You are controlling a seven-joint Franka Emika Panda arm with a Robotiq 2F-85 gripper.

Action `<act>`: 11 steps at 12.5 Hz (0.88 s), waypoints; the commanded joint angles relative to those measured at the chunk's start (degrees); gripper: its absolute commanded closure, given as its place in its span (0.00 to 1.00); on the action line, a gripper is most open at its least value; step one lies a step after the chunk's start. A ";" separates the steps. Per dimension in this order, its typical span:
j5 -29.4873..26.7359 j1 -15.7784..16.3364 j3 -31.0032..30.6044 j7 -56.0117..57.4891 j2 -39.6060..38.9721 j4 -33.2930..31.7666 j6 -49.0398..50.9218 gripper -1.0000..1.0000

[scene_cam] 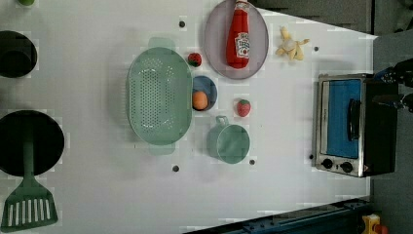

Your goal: Flap open oven.

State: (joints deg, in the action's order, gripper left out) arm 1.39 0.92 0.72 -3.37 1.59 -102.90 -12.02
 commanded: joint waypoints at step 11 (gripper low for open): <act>0.45 -1.57 3.34 1.84 16.59 -11.72 4.10 0.43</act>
State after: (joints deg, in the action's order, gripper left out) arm 1.93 -0.83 4.85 -3.37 18.93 -114.03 -7.69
